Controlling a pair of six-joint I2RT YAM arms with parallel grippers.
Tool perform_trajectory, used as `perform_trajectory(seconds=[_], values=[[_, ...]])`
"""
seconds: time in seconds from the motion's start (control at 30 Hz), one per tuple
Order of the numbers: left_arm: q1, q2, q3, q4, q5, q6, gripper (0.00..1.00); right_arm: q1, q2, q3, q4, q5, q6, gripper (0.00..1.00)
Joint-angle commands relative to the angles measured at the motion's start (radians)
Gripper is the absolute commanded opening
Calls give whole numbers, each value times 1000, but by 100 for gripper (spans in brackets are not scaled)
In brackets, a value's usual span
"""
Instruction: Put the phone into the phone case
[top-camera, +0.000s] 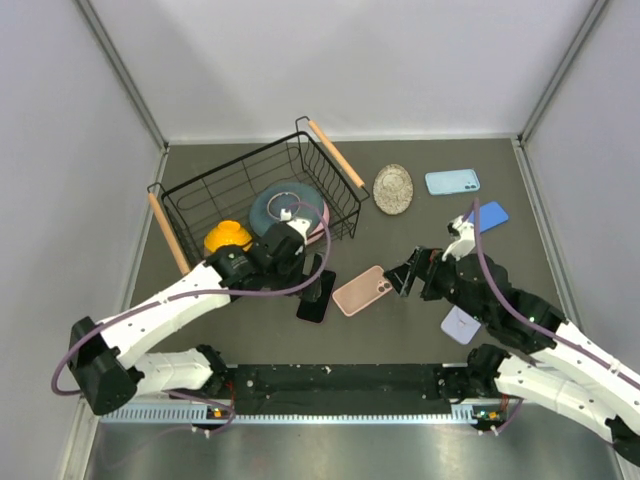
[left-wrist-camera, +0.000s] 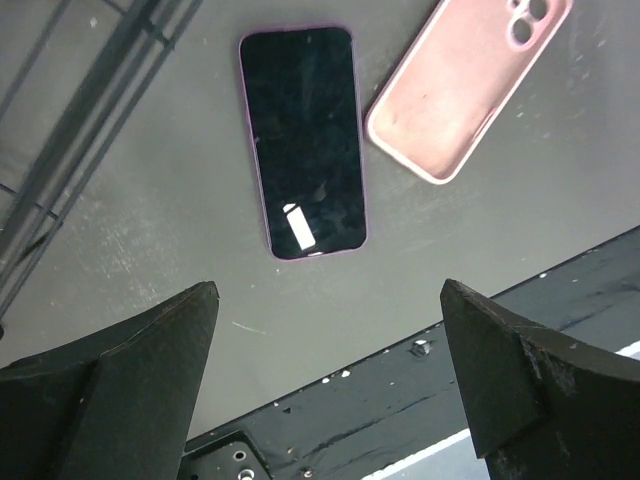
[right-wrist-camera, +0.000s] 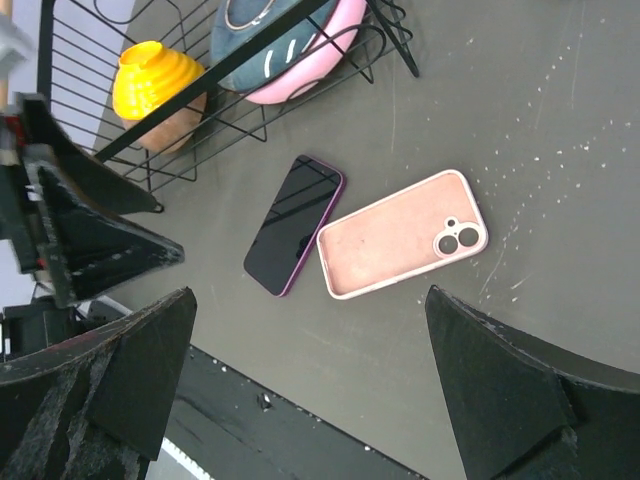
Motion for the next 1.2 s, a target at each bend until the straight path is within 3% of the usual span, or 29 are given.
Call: perform_trajectory(seconds=[0.0, 0.27, 0.63, 1.17], values=[[-26, 38, -58, 63, -26, -28, 99, 7, -36, -16, 47, -38, -65, 99], [-49, 169, -130, 164, 60, -17, 99, 7, -138, -62, 79, -39, -114, 99], [-142, 379, -102, 175, -32, -29, 99, 7, -203, -127, 110, -44, -91, 99], [-150, 436, -82, 204, -107, 8, 99, 7, -203, -139, 121, -58, -91, 99]])
